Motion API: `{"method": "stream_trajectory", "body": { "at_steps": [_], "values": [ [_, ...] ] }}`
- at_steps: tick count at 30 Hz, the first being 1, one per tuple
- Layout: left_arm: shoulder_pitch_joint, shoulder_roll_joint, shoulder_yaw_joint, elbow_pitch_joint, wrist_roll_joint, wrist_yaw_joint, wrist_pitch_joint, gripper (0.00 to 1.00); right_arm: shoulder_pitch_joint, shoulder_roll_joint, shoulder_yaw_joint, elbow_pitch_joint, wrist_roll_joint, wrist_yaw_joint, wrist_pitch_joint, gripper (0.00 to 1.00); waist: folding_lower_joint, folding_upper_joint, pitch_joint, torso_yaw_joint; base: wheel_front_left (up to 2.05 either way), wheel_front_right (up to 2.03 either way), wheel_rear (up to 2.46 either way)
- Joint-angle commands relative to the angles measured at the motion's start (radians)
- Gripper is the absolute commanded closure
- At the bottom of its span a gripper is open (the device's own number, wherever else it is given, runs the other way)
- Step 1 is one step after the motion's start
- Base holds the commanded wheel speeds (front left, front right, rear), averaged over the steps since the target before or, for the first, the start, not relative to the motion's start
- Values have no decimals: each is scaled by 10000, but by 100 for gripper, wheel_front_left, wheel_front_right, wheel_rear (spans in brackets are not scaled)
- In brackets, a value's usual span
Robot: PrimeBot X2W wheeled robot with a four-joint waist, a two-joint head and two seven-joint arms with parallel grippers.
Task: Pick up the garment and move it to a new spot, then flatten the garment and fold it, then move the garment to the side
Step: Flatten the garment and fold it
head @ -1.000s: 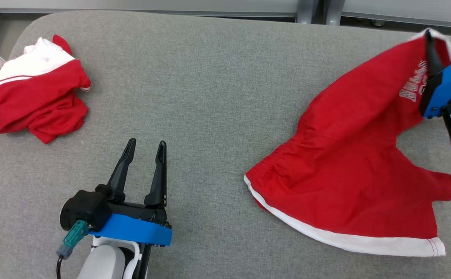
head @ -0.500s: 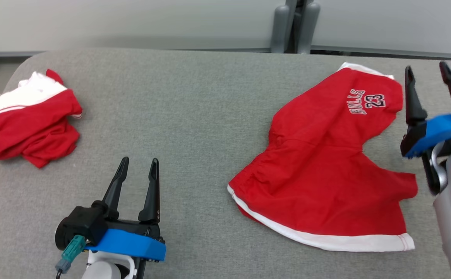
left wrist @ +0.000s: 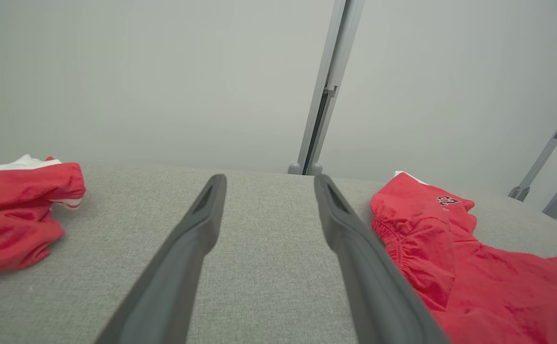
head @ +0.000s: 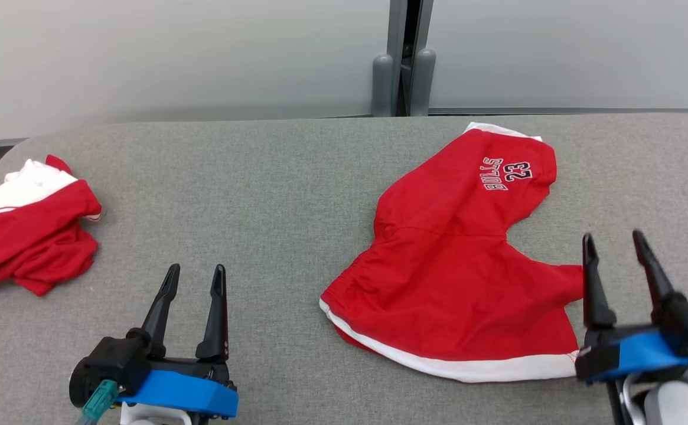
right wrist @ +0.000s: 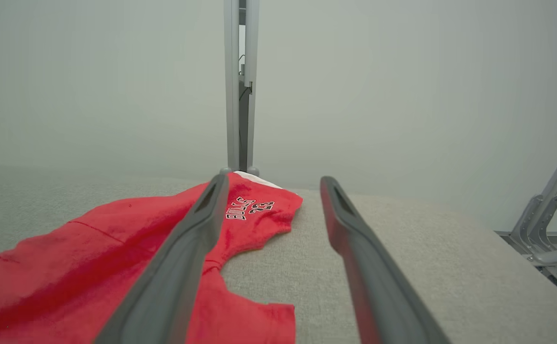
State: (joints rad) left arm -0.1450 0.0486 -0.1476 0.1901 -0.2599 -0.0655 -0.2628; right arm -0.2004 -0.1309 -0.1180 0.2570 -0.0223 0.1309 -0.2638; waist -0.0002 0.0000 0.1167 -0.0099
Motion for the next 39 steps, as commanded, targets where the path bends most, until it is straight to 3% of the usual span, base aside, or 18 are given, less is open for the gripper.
{"method": "stream_trajectory", "body": {
  "at_steps": [1,12,25,31,39],
  "values": [
    [115,37,82,-24,70,-61,-30,0,528,195,20,-345,50,-3,1,0,2,0,-83,-60,0,0,0],
    [302,52,260,-38,327,5,-30,0,2487,782,54,-1916,183,-3,309,0,2,0,-273,-57,0,0,0],
    [-146,120,173,179,499,-259,-32,0,2639,817,50,-1822,316,-3,540,0,2,0,-186,3,0,0,0],
    [-962,389,-529,895,694,-521,-25,0,2521,813,-91,-1140,157,-3,553,0,2,0,64,-205,0,0,0],
    [-1979,975,-2213,2113,661,-649,197,0,2089,813,-58,-118,231,-3,411,0,2,0,530,-683,0,0,0]
  ]
}}
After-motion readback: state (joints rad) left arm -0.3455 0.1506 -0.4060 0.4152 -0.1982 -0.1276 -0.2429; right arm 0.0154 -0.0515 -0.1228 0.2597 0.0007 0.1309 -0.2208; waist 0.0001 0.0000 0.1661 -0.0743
